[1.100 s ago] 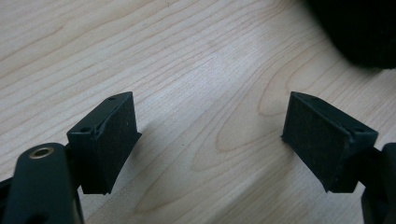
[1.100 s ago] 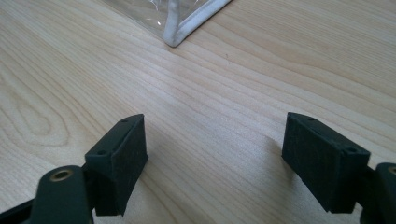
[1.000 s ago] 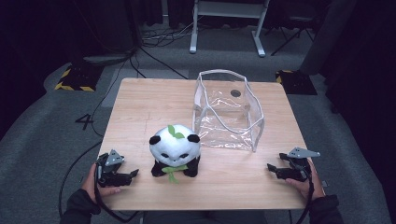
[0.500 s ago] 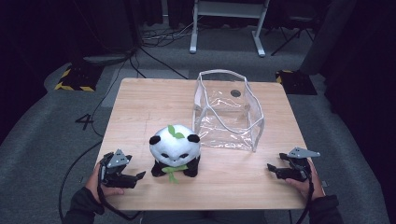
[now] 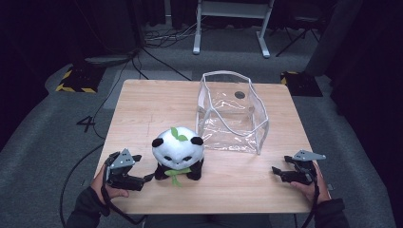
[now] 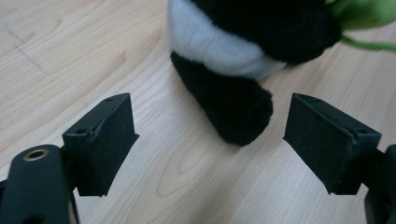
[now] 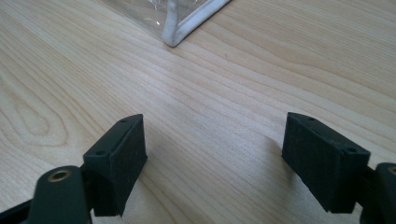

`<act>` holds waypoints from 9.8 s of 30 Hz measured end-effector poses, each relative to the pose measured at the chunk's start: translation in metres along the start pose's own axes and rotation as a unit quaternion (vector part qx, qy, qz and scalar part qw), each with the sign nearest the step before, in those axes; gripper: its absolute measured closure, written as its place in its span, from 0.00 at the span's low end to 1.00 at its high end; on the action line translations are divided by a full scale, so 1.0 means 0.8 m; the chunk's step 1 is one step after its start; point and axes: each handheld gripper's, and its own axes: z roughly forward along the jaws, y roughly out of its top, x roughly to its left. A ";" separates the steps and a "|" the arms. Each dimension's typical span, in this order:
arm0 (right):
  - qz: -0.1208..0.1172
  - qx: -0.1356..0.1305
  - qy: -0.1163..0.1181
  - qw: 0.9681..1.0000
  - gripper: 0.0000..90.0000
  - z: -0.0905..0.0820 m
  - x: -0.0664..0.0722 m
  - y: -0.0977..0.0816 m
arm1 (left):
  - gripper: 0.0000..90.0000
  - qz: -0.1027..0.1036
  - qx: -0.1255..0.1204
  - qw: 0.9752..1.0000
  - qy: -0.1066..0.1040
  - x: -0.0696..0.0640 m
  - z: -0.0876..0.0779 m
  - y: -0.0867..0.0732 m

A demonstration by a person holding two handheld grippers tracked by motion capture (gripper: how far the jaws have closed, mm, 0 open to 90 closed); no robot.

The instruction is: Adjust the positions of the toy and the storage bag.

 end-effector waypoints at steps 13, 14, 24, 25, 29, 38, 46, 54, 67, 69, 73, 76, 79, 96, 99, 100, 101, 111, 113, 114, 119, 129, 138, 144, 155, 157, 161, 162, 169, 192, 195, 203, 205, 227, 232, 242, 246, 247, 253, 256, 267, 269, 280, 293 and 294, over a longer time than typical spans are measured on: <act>0.000 0.001 0.000 1.000 0.24 0.000 0.000 0.000 | 0.18 0.016 -0.013 1.000 -0.015 -0.006 0.004 0.025; 0.000 0.001 0.000 1.000 0.24 0.000 0.000 0.000 | 0.18 0.016 -0.013 1.000 -0.015 -0.006 0.004 0.025; 0.000 0.000 0.000 1.000 0.24 0.000 0.000 0.000 | 0.18 0.025 -0.028 0.998 -0.043 -0.013 0.022 0.049; 0.000 0.000 0.000 1.000 0.24 0.000 0.000 0.000 | 0.18 0.025 -0.028 0.998 -0.044 -0.013 0.024 0.050; 0.001 0.000 0.001 1.000 0.24 0.000 0.000 0.000 | 0.18 0.025 -0.030 0.998 -0.051 -0.015 0.035 0.056; 0.000 0.000 0.001 1.000 0.24 0.000 0.000 0.000 | 0.17 0.018 -0.036 0.997 -0.059 -0.013 0.055 0.062; 0.000 0.001 0.001 1.000 0.24 0.000 0.000 0.000 | 0.16 -0.001 -0.037 0.998 -0.058 -0.011 0.074 0.065; 0.000 0.001 0.001 1.000 0.24 0.000 0.000 0.000 | 0.06 -0.013 -0.018 0.997 -0.073 -0.004 0.088 0.064; 0.000 0.001 0.001 1.000 0.24 0.000 0.000 0.000 | 0.27 -0.011 -0.030 0.997 -0.069 -0.005 0.087 0.064; 0.000 0.001 0.001 1.000 0.24 0.000 0.000 0.000 | 0.33 -0.009 -0.031 0.998 -0.062 -0.007 0.085 0.063; 0.000 0.001 0.001 1.000 0.24 0.000 0.000 0.000 | 0.40 -0.004 -0.032 0.998 -0.048 -0.010 0.080 0.058; 0.000 0.001 0.001 1.000 0.24 0.000 0.000 0.000 | 0.42 -0.014 -0.031 0.999 -0.034 -0.009 0.073 0.053; 0.000 0.000 0.001 1.000 0.24 0.000 0.000 0.000 | 0.42 -0.033 -0.035 0.999 -0.020 -0.004 0.063 0.044; 0.049 -0.022 0.004 0.999 0.29 -0.007 -0.015 0.007 | 0.42 -0.158 -0.076 0.980 0.097 0.036 0.045 0.022; 0.047 -0.042 -0.002 0.998 0.31 -0.018 -0.016 0.020 | 0.42 -0.173 -0.078 0.976 0.110 0.040 0.053 0.028; 0.044 -0.050 -0.003 0.998 0.32 -0.023 -0.015 0.026 | 0.42 -0.178 -0.079 0.974 0.113 0.042 0.055 0.030; 0.041 -0.057 -0.001 0.998 0.32 -0.028 -0.014 0.033 | 0.42 -0.182 -0.082 0.973 0.117 0.044 0.059 0.032; -0.005 -0.146 -0.020 0.989 0.36 -0.083 0.003 0.149 | 0.42 -0.203 -0.098 0.964 0.142 0.054 0.093 0.056; -0.011 -0.155 -0.028 0.987 0.37 -0.091 0.008 0.175 | 0.42 -0.206 -0.098 0.963 0.145 0.053 0.098 0.061; -0.011 -0.159 -0.026 0.987 0.37 -0.094 0.011 0.184 | 0.42 -0.208 -0.097 0.962 0.146 0.053 0.100 0.063; -0.020 -0.153 -0.010 0.988 0.40 -0.094 0.031 0.236 | 0.41 -0.218 -0.101 0.959 0.149 0.050 0.113 0.073; -0.023 -0.052 -0.064 0.996 0.54 -0.036 0.048 0.274 | 0.28 -0.213 -0.092 0.963 0.138 0.031 0.116 0.081; -0.003 -0.006 -0.065 0.998 0.86 -0.014 0.044 0.272 | 0.18 -0.180 -0.104 0.972 0.112 0.015 0.077 0.075; -0.024 0.005 -0.071 0.997 0.95 -0.021 0.047 0.269 | 0.18 -0.166 -0.100 0.974 0.115 0.032 0.061 0.059; -0.036 0.000 -0.048 0.998 0.95 -0.036 0.043 0.254 | 0.28 -0.074 -0.057 0.996 0.015 0.073 0.068 0.044; -0.040 0.000 -0.044 0.998 0.94 -0.037 0.043 0.253 | 0.24 -0.065 -0.026 0.997 0.029 0.077 0.079 0.043; -0.047 0.000 -0.038 0.998 0.94 -0.035 0.046 0.254 | 0.26 -0.076 0.004 0.997 0.016 0.085 0.101 0.036; -0.047 0.000 -0.037 0.998 0.93 -0.035 0.047 0.254 | 0.29 -0.084 -0.004 0.996 0.004 0.087 0.102 0.034; -0.036 -0.005 -0.012 0.999 0.93 -0.039 0.043 0.252 | 0.54 -0.099 -0.003 0.991 -0.089 0.077 0.108 0.029; -0.035 -0.014 -0.016 0.999 0.86 -0.057 0.050 0.239 | 0.36 -0.040 -0.007 0.997 -0.066 -0.014 0.121 0.057; -0.029 -0.020 -0.017 0.999 0.81 -0.058 0.047 0.238 | 0.30 -0.040 -0.021 0.998 -0.048 -0.016 0.108 0.058; -0.016 -0.048 -0.034 0.998 0.55 -0.068 0.044 0.239 | 0.18 -0.055 -0.078 0.995 0.009 -0.018 0.075 0.077; -0.013 -0.059 -0.032 0.998 0.48 -0.073 0.042 0.239 | 0.18 -0.064 -0.096 0.993 0.017 -0.018 0.066 0.085; -0.018 -0.122 -0.001 0.992 0.23 -0.110 0.024 0.196 | 0.18 -0.033 -0.157 0.983 0.090 -0.049 0.053 0.178; -0.021 -0.123 0.003 0.992 0.23 -0.111 0.024 0.180 | 0.18 -0.035 -0.159 0.982 0.100 -0.049 0.064 0.190; -0.001 -0.123 -0.014 0.992 0.24 -0.113 0.026 0.129 | 0.17 -0.056 -0.159 0.977 0.130 -0.034 0.083 0.208; -0.005 -0.112 -0.027 0.993 0.24 -0.108 0.027 0.110 | 0.17 -0.061 -0.157 0.975 0.146 -0.030 0.088 0.216; -0.001 -0.111 -0.026 0.994 0.24 -0.106 0.026 0.105 | 0.16 -0.061 -0.154 0.975 0.147 -0.029 0.090 0.217; 0.012 -0.085 -0.026 0.996 0.25 -0.080 0.022 0.083 | 0.16 -0.073 -0.141 0.970 0.181 -0.025 0.101 0.225; 0.016 -0.078 -0.022 0.997 0.25 -0.067 0.023 0.074 | 0.16 -0.085 -0.123 0.970 0.194 -0.023 0.110 0.224; 0.028 -0.051 -0.017 0.998 0.25 -0.034 0.020 0.053 | 0.17 -0.110 -0.108 0.975 0.162 -0.006 0.117 0.213; 0.027 -0.049 -0.018 0.998 0.25 -0.032 0.018 0.052 | 0.25 -0.108 -0.113 0.976 0.155 -0.003 0.116 0.209; 0.025 -0.026 -0.031 0.999 0.24 -0.015 0.010 0.039 | 0.46 -0.078 -0.108 0.979 0.156 -0.003 0.114 0.205; 0.027 0.014 -0.023 0.999 0.22 0.010 0.001 0.020 | 0.46 -0.064 -0.112 0.980 0.150 -0.003 0.113 0.200; 0.028 0.019 -0.025 0.999 0.22 0.011 0.001 0.019 | 0.46 -0.062 -0.113 0.980 0.148 -0.003 0.112 0.199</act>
